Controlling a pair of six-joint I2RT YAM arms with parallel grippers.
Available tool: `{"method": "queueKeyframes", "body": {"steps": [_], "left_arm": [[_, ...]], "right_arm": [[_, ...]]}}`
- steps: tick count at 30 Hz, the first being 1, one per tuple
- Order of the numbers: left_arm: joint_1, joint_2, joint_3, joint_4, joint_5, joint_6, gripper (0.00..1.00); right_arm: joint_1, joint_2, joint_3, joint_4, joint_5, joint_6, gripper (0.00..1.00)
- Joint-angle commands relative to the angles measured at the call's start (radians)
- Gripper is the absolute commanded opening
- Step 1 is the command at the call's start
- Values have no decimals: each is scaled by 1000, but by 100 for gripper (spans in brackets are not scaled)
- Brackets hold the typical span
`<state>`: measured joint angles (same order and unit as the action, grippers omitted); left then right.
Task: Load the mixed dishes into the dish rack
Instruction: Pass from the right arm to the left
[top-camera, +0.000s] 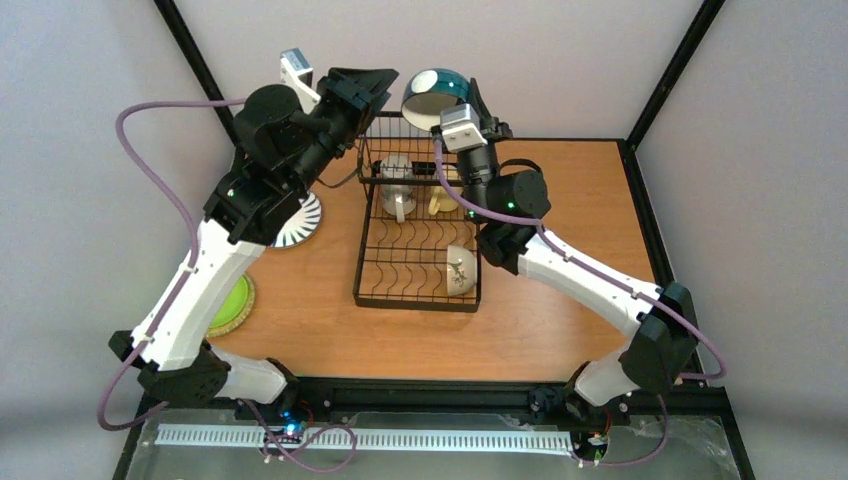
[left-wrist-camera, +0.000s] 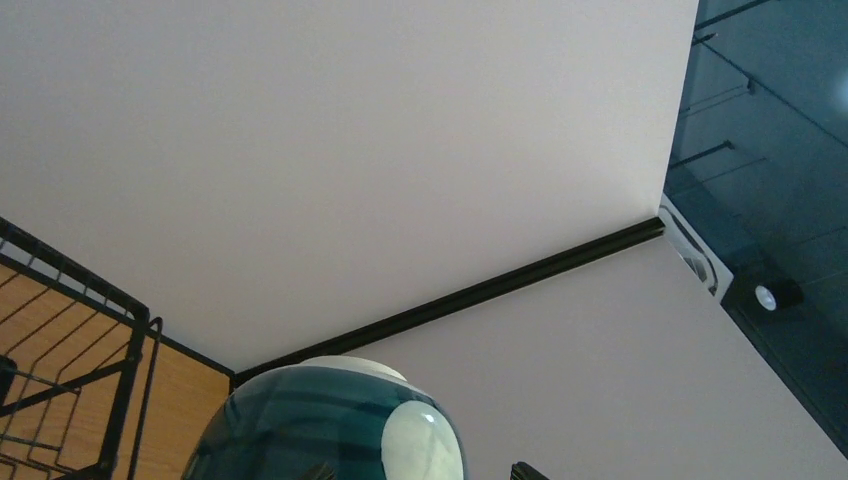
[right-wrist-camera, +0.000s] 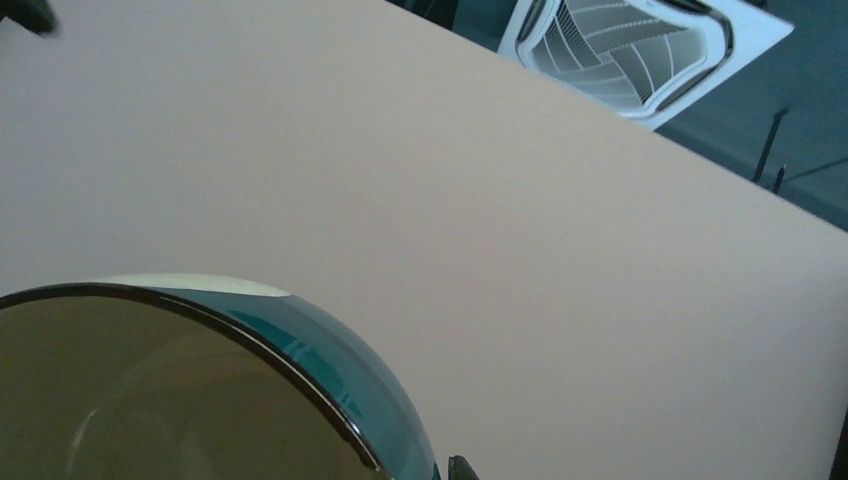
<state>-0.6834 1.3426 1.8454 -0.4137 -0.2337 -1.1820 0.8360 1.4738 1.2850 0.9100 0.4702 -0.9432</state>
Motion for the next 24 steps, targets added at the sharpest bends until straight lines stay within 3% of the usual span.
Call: {"method": "queueKeyframes", "body": {"steps": [1,9,24], "left_arm": [[43,51,89,-65,149,-48,100],[67,72,111,-79,294,-110,100],[70,79,63,-69,305,-135,100]], "right_arm": [[-17,38,61,155,-88,-56,2],[-33,100,105,231,-128,-135,2],[-41,70,44,278,-153,-131,2]]}}
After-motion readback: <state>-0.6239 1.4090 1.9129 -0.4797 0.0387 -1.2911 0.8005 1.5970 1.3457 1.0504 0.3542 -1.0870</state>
